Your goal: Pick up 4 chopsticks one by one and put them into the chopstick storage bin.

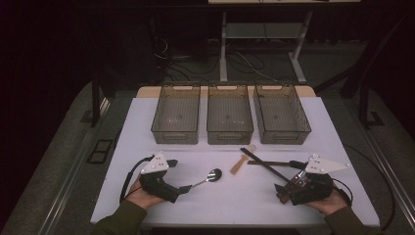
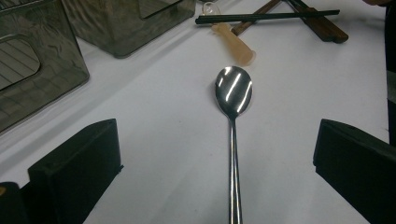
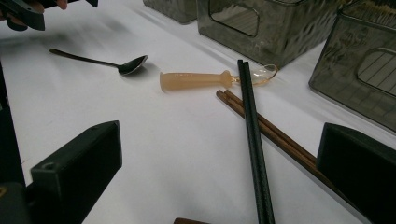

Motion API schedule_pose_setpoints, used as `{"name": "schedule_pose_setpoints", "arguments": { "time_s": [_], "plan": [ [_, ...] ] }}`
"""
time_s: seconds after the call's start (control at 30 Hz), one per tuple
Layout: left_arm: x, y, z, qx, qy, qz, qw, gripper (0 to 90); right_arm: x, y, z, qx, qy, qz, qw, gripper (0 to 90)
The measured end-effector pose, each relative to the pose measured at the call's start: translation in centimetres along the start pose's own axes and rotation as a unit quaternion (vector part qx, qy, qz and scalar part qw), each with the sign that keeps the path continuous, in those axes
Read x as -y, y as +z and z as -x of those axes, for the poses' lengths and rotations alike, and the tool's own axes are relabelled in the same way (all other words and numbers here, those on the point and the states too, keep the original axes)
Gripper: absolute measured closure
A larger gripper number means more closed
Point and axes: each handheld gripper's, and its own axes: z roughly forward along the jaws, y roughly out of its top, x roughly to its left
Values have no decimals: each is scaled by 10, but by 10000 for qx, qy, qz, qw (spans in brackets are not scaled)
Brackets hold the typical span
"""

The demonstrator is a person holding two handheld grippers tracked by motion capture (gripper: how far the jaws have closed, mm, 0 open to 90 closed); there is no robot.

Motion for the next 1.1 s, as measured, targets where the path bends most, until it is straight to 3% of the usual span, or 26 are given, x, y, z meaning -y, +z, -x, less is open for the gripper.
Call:
{"name": "schedule_pose_setpoints", "arguments": {
  "time_s": [0.5, 0.67, 1.1],
  "plan": [
    [3, -5, 1, -75, -109, -35, 9999, 0, -6, 1, 3, -203, 73, -59, 9998, 1],
    [4, -5, 2, -74, -68, -39, 9999, 0, -10, 2, 3, -171, -4, -96, 9998, 2],
    [4, -3, 4, 7, -37, -58, 10000, 0, -17, 4, 11, -82, 111, -283, 9995, 25]
  ]
}}
